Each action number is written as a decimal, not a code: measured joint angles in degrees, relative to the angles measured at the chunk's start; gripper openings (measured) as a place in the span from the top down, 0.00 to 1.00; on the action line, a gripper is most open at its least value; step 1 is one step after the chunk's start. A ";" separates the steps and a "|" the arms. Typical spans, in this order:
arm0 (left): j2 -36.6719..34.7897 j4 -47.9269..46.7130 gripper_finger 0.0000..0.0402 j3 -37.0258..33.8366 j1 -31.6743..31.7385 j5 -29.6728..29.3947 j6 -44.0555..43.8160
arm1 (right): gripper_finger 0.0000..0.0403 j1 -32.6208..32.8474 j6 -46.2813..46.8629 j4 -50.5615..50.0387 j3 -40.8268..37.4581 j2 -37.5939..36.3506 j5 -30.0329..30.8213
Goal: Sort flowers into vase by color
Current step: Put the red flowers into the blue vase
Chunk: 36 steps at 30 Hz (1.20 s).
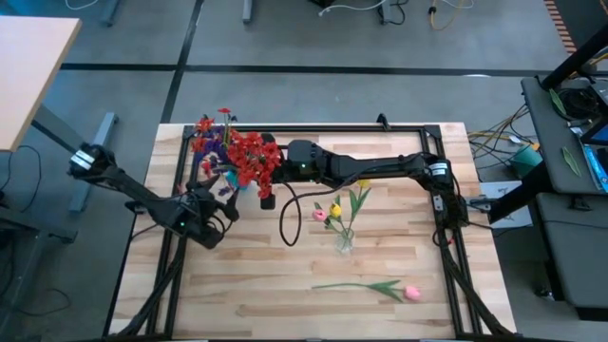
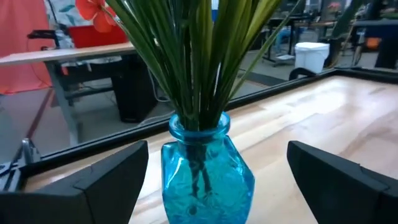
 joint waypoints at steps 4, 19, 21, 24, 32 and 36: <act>1.35 1.97 0.09 0.02 0.77 0.37 1.12 | 0.98 -0.28 0.04 -0.09 0.00 0.00 -0.02; 11.30 21.80 0.09 0.07 5.59 -0.65 9.01 | 0.98 -1.60 0.10 -1.29 -0.02 0.00 0.00; 12.99 24.20 0.09 0.07 7.86 -0.42 9.90 | 0.98 -1.62 0.09 -1.43 -0.02 0.00 0.00; 15.21 25.00 0.09 0.07 11.08 1.74 10.27 | 0.98 -1.60 0.09 -1.64 -0.04 0.00 0.00; 19.12 26.14 0.13 1.14 11.90 2.39 11.75 | 0.98 -1.88 0.52 -2.26 -0.39 0.00 -0.03; 20.02 26.46 0.15 2.46 11.90 2.90 15.32 | 0.98 -2.48 1.12 -0.80 -0.89 0.02 -0.63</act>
